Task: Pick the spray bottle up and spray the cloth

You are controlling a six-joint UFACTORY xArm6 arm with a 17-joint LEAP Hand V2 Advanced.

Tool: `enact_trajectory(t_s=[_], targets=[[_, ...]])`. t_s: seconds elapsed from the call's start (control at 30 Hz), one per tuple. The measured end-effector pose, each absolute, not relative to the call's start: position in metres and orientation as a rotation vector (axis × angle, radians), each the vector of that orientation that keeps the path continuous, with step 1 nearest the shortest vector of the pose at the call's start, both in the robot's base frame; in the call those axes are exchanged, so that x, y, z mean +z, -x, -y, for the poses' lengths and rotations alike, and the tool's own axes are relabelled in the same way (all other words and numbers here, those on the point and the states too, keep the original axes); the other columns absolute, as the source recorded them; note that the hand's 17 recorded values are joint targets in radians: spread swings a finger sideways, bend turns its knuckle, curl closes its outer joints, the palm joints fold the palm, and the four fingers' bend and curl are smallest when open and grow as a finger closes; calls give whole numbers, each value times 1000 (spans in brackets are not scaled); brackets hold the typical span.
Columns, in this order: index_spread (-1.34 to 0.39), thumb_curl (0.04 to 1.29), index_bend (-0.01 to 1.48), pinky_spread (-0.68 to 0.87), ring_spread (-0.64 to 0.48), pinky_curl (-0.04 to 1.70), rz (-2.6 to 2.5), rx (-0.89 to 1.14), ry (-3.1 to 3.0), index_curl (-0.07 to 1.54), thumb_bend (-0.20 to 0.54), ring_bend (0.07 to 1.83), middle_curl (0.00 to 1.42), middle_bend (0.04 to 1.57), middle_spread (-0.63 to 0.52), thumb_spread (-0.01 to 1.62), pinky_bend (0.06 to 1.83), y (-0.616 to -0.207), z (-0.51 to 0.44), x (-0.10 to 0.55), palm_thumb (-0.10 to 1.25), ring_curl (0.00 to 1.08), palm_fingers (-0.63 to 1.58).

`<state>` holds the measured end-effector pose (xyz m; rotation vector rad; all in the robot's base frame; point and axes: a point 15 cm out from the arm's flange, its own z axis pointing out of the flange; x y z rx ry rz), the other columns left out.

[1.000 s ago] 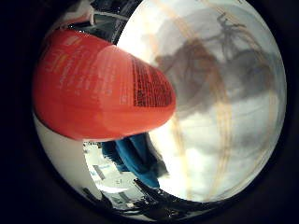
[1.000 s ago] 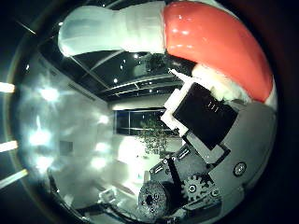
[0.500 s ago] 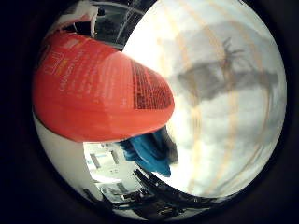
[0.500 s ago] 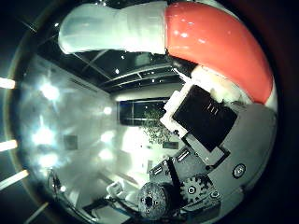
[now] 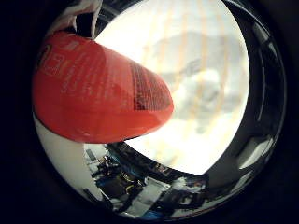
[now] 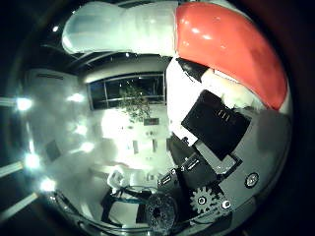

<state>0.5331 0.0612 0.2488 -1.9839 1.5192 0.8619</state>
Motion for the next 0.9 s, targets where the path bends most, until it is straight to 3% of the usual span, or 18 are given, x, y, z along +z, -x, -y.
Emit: enact_trajectory(t_s=[0.5, 0.9], targets=[[-180, 781, 1170, -153, -155, 1296, -1622, 827, 2513, 697, -15, 1480, 587, 1369, -69, 974, 1018, -460, -152, 271, 1018, 585, 1195], [-189, 770, 1169, -163, -156, 1323, -1827, 370, 2793, 695, -14, 1481, 589, 1372, -69, 997, 1005, -450, -176, 296, 1013, 589, 1196]])
